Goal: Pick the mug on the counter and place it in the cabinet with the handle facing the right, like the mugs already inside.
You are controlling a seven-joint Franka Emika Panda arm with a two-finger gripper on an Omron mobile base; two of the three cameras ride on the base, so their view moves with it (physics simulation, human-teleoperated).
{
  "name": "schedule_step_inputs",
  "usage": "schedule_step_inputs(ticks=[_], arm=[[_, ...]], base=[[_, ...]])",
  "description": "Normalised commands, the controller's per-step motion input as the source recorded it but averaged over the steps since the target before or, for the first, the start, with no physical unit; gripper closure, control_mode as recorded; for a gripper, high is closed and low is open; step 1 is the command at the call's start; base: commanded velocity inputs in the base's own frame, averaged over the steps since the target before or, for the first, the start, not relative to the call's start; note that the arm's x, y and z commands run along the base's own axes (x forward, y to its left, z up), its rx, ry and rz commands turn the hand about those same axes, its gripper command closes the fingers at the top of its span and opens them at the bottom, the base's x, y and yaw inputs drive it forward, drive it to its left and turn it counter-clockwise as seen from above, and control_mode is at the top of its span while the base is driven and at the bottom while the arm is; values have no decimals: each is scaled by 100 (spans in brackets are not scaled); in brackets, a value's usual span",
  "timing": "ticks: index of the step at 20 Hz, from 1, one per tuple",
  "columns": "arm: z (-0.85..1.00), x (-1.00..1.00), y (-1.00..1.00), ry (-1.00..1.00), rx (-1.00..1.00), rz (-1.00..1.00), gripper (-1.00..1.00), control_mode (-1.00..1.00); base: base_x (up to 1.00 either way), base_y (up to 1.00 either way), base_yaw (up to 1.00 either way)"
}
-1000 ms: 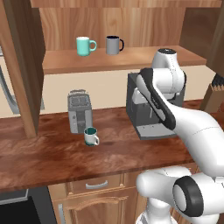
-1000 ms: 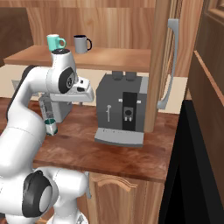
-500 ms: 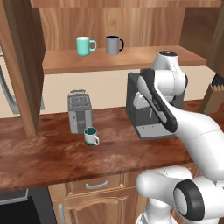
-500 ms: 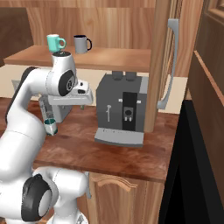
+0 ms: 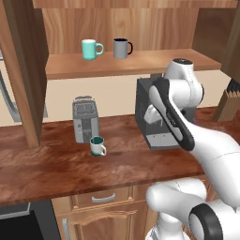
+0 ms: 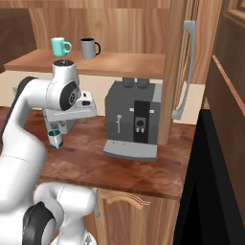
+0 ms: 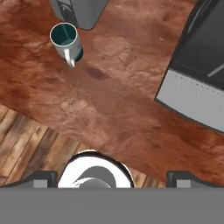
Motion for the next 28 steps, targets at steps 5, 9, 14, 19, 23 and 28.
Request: schedule_step_inputs(ticks=[5, 9, 14, 19, 23, 28], arm=[[0, -20, 23, -8, 0, 21, -100, -100], [0, -13, 30, -9, 0, 23, -100, -100], [0, -3, 29, -9, 0, 26, -100, -100], [0, 0, 10, -7, 3, 32, -100, -100], [0, 0, 7, -5, 2, 35, -100, -100], [0, 0, 16, -6, 0, 32, -100, -100]], base=[[0, 0, 0], [0, 0, 0], [0, 0, 0], [0, 0, 0], [0, 0, 0], [0, 0, 0]])
